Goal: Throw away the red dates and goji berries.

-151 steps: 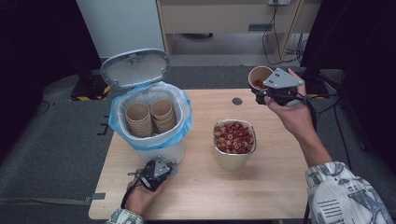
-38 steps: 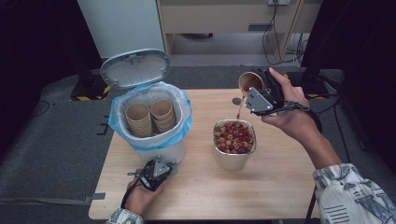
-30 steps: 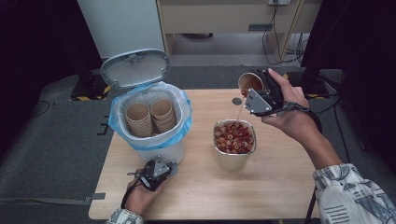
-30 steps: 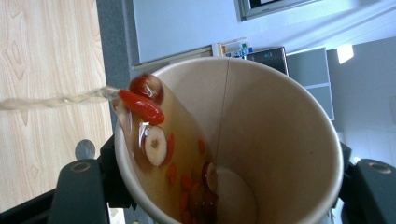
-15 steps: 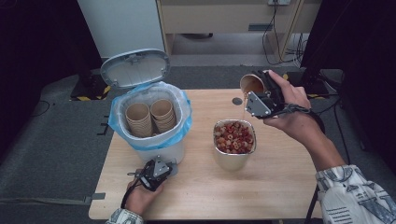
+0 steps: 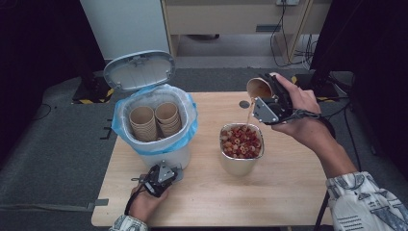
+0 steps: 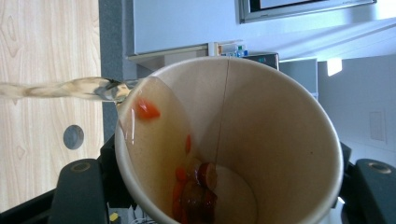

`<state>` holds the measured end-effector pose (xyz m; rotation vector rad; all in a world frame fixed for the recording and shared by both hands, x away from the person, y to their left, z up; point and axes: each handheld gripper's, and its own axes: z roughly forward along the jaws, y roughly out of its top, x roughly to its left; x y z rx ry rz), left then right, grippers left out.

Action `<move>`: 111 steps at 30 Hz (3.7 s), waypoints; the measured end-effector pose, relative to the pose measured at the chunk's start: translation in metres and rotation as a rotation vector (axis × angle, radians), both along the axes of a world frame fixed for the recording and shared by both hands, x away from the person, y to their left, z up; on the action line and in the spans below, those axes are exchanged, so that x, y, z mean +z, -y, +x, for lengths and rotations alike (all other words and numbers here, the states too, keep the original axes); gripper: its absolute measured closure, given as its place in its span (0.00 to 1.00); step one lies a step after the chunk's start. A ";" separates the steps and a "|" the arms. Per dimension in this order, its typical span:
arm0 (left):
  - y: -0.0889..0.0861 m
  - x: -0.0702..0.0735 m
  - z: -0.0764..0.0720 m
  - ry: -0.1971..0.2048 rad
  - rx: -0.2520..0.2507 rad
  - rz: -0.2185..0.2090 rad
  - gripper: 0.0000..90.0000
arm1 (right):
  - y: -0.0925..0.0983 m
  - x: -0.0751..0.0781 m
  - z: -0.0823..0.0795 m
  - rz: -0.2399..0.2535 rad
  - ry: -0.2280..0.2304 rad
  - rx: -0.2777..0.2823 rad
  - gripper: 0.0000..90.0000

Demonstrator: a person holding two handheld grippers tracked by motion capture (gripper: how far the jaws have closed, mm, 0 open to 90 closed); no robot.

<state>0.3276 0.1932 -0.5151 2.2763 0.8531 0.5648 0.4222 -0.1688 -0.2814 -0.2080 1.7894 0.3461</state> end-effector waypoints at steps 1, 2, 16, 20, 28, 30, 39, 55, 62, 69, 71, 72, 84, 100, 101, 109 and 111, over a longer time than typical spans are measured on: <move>0.000 0.000 0.000 0.000 0.000 0.000 1.00 | 0.000 0.000 0.000 -0.003 0.003 0.000 0.33; 0.000 0.000 0.000 0.000 0.000 0.000 1.00 | 0.000 0.000 0.000 -0.013 0.008 -0.002 0.33; 0.000 0.000 0.000 0.000 -0.001 0.001 1.00 | -0.007 -0.001 -0.004 -0.124 0.059 0.002 0.33; 0.000 0.000 0.000 -0.001 -0.001 0.001 1.00 | -0.009 -0.003 -0.004 -0.151 0.069 0.000 0.33; 0.000 0.000 0.000 -0.001 -0.001 0.000 1.00 | -0.011 -0.002 -0.006 -0.182 0.093 -0.002 0.33; 0.000 0.000 0.000 -0.001 -0.001 0.001 1.00 | -0.011 -0.002 -0.007 -0.196 0.101 -0.004 0.33; 0.000 0.000 0.000 -0.001 -0.001 0.000 1.00 | -0.015 -0.005 -0.009 -0.265 0.135 -0.007 0.34; 0.000 0.000 0.000 -0.002 -0.001 -0.001 1.00 | -0.016 -0.002 -0.012 -0.328 0.185 -0.007 0.34; 0.000 0.000 0.000 -0.003 -0.001 -0.003 1.00 | -0.031 -0.021 -0.010 -0.433 0.186 0.031 0.34; 0.000 0.000 0.000 -0.003 -0.001 -0.002 1.00 | -0.027 -0.022 -0.010 -0.449 0.188 0.021 0.34; 0.000 0.000 0.000 -0.003 -0.001 -0.001 1.00 | -0.026 -0.024 -0.010 -0.439 0.183 0.017 0.34; 0.000 0.000 0.000 -0.003 0.000 -0.002 1.00 | -0.026 -0.025 -0.010 -0.441 0.183 0.020 0.34; 0.000 0.000 0.000 -0.004 0.000 -0.005 1.00 | -0.027 -0.025 -0.012 -0.462 0.195 0.029 0.34; 0.000 0.000 0.000 -0.005 0.000 -0.006 1.00 | -0.024 -0.016 -0.015 -0.439 0.221 0.024 0.34; 0.000 0.000 0.000 -0.005 0.000 -0.006 1.00 | -0.024 -0.015 -0.015 -0.437 0.222 0.024 0.34; 0.000 0.000 0.000 -0.005 0.000 -0.006 1.00 | -0.022 -0.012 -0.015 -0.436 0.230 0.022 0.34; 0.000 0.000 0.000 -0.005 0.000 -0.006 1.00 | -0.022 -0.012 -0.016 -0.437 0.231 0.022 0.34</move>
